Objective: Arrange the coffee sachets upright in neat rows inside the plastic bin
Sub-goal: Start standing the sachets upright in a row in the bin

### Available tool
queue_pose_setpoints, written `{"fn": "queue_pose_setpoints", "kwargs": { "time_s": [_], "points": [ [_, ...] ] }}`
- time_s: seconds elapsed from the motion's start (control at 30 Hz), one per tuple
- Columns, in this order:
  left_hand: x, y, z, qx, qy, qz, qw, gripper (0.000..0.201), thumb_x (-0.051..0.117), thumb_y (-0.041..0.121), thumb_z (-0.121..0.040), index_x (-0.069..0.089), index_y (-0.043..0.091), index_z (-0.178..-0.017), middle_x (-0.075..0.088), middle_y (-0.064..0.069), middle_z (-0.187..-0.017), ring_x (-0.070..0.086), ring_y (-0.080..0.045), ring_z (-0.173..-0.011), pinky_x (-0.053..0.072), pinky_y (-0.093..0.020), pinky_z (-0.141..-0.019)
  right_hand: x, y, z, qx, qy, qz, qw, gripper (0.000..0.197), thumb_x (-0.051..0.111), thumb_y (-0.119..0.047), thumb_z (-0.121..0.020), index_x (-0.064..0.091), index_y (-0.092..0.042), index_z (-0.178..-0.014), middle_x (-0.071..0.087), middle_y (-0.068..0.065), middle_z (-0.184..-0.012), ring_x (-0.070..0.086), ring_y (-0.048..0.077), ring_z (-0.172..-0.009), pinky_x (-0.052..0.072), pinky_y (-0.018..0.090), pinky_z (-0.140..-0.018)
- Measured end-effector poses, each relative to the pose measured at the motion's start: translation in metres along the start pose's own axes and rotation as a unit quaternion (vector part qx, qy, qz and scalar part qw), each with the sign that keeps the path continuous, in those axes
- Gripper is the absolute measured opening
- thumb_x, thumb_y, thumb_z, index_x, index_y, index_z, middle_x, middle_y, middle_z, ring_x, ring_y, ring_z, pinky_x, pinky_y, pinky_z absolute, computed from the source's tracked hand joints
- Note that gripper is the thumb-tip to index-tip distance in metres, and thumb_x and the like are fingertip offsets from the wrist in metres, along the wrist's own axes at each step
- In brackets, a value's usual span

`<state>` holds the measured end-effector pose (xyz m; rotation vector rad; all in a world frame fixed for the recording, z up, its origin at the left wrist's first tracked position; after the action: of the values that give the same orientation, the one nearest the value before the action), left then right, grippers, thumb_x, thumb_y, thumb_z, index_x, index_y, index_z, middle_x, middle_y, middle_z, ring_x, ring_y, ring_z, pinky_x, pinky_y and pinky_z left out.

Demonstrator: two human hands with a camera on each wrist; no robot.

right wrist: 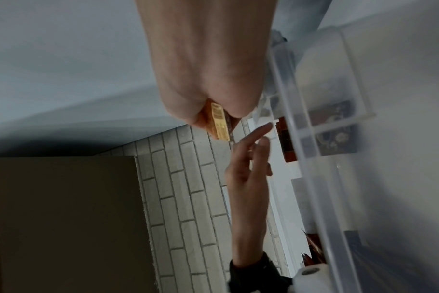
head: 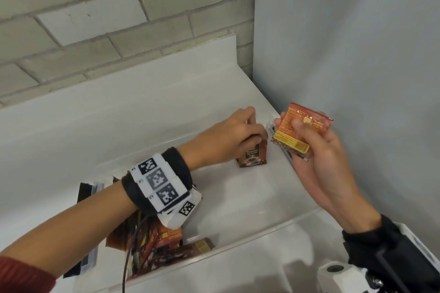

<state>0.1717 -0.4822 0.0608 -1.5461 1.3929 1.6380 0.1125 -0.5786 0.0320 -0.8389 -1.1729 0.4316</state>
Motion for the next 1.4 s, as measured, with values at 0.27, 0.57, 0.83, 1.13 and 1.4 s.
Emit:
{"fn": "queue_pose_setpoints", "kwargs": {
  "time_s": [0.27,0.57,0.83,1.13,1.4],
  "points": [
    [-0.023,-0.015,0.012,-0.236,-0.035,0.402,0.884,0.059,0.037,0.054,-0.090,0.072,0.008,-0.088,0.067,-0.010,-0.075,0.059,-0.015,-0.069,0.050,-0.024,-0.067,0.025,-0.005,0.008,-0.079,-0.159,0.117,0.977,0.025,0.067,-0.004,-0.070,0.078,-0.026,-0.076,0.063,-0.007,-0.128,0.056,0.019,-0.125,0.049,0.021,-0.091],
    [-0.026,-0.012,0.023,-0.260,-0.003,0.563,0.784,0.017,0.065,0.014,-0.080,0.067,0.004,-0.094,0.063,-0.002,-0.066,0.056,-0.006,-0.058,0.048,-0.014,-0.059,0.034,-0.006,0.011,-0.104,-0.213,0.123,0.964,0.050,0.062,0.009,-0.077,0.069,-0.022,-0.115,0.058,-0.002,-0.135,0.047,0.012,-0.132,0.045,0.023,-0.097],
    [-0.027,-0.023,0.044,-0.291,0.079,0.643,0.704,0.049,0.068,0.007,-0.072,0.057,-0.012,-0.116,0.072,-0.017,-0.098,0.073,-0.018,-0.082,0.058,-0.021,-0.072,0.036,-0.015,0.012,-0.020,-0.147,0.234,0.961,0.034,0.072,-0.018,-0.072,0.065,-0.006,-0.103,0.073,0.013,-0.092,0.072,0.022,-0.082,0.055,0.026,-0.076],
    [-0.023,-0.027,0.058,-0.308,0.033,0.498,0.810,0.029,0.074,0.009,-0.078,0.070,0.009,-0.107,0.074,-0.007,-0.103,0.068,-0.009,-0.090,0.053,-0.017,-0.075,0.045,-0.048,-0.004,-0.100,-0.133,0.477,0.863,0.011,0.072,-0.018,-0.080,0.073,-0.029,-0.079,0.073,-0.011,-0.073,0.061,-0.001,-0.064,0.046,0.009,-0.062],
    [-0.018,-0.039,0.047,-0.292,0.042,0.382,0.876,0.013,0.078,0.008,-0.078,0.072,0.000,-0.086,0.073,-0.009,-0.076,0.069,-0.019,-0.070,0.059,-0.029,-0.074,0.064,-0.037,-0.010,-0.172,-0.176,0.695,0.675,0.010,0.073,-0.021,-0.084,0.075,-0.025,-0.093,0.058,-0.013,-0.073,0.054,0.001,-0.078,0.037,0.007,-0.066]
  ]
}}
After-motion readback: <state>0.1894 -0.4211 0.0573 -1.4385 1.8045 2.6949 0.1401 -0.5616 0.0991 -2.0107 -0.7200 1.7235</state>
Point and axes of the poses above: each hand's wrist, its own z-axis away from the middle knuckle, its own x-axis out of the palm, y = z × x, the point moved 10 cm from there along -z, towards the middle knuckle
